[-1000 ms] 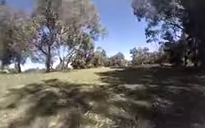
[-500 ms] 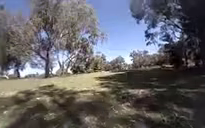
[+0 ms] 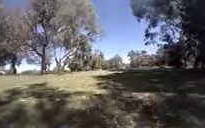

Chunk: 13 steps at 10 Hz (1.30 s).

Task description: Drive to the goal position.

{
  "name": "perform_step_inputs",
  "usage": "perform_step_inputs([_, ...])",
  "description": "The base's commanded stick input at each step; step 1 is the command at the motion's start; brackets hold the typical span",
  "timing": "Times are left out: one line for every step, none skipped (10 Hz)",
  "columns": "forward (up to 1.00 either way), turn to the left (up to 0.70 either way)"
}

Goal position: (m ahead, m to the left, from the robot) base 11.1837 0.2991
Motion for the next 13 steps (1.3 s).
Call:
perform_step_inputs([1.0,0.0])
perform_step_inputs([1.0,0.0])
perform_step_inputs([1.0,0.0])
perform_step_inputs([1.0,0.0])
perform_step_inputs([1.0,0.0])
perform_step_inputs([1.0,0.0])
perform_step_inputs([1.0,0.0])
perform_step_inputs([1.0,0.0])
perform_step_inputs([1.0,0.0])
perform_step_inputs([1.0,0.0])
perform_step_inputs([1.0,0.0])
perform_step_inputs([1.0,0.0])
perform_step_inputs([1.0,0.0])
